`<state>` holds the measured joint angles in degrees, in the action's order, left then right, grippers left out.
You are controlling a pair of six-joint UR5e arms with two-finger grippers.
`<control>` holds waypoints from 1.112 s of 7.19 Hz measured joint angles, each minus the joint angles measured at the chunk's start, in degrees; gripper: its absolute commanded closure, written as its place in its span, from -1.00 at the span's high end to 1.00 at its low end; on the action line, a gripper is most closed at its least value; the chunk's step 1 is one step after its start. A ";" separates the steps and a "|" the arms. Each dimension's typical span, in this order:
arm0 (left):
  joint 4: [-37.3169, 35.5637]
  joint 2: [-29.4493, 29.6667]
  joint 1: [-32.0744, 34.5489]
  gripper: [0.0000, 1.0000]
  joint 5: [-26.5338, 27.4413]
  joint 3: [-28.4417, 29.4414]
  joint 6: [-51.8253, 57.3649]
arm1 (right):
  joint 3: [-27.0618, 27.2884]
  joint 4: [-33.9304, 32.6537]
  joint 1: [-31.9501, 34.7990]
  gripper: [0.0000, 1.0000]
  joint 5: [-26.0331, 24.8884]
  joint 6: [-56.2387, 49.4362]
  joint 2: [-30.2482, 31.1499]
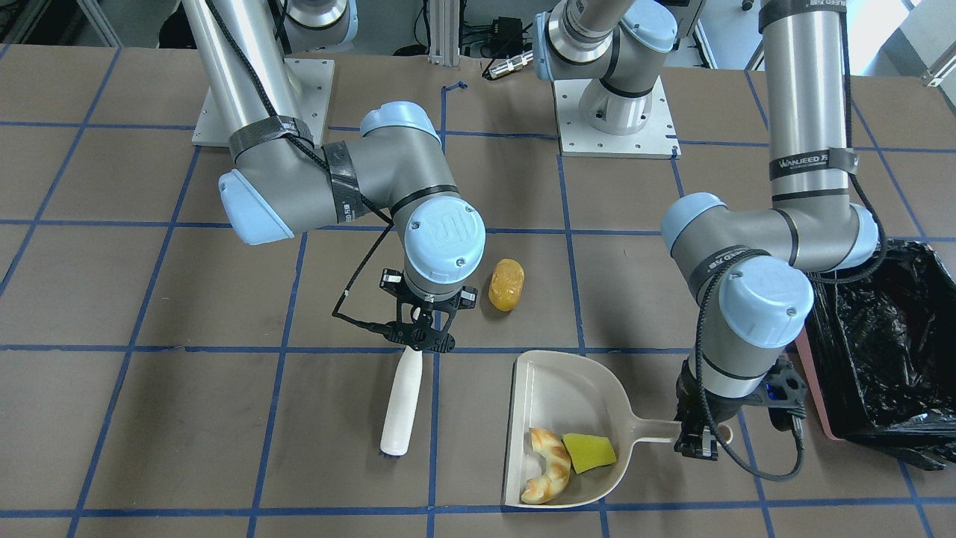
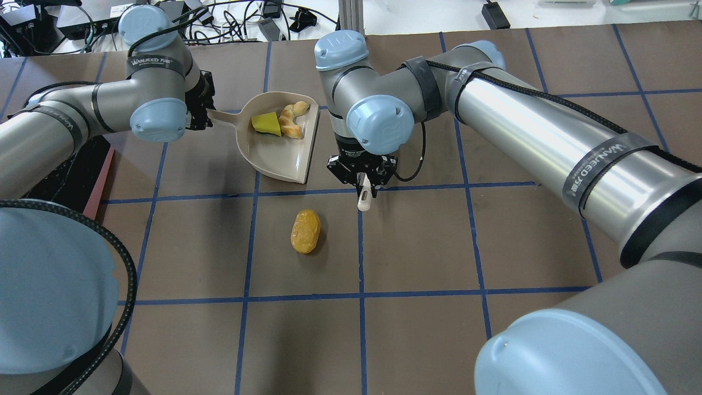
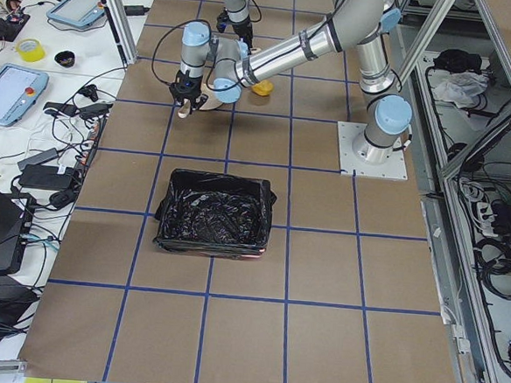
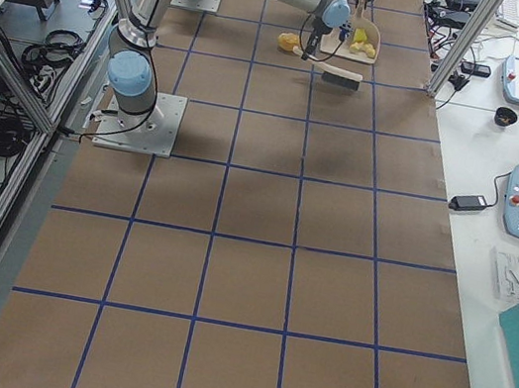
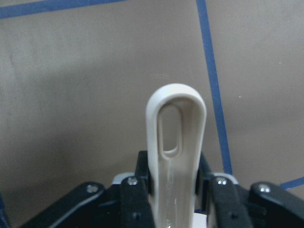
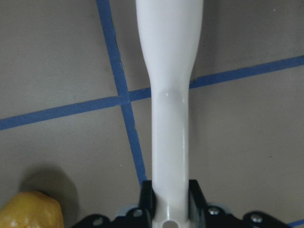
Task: Sweep and dump trash into bin
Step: 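Slide the dustpan toward the potato toy while the right gripper sweeps it in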
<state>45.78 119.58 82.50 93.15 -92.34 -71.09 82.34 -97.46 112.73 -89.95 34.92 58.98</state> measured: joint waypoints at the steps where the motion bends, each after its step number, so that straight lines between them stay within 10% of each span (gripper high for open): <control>1: 0.04 -1.51 -2.65 -1.00 -1.58 -2.07 3.47 | 0.06 0.41 1.05 -1.00 0.17 3.74 0.04; 8: -7.51 -19.81 -6.03 -1.00 0.86 -28.85 7.73 | 3.93 4.24 13.72 -1.00 10.82 32.24 5.10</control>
<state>38.28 99.77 76.47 94.01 -121.20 -63.35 86.27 -93.22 126.45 -79.13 67.16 64.08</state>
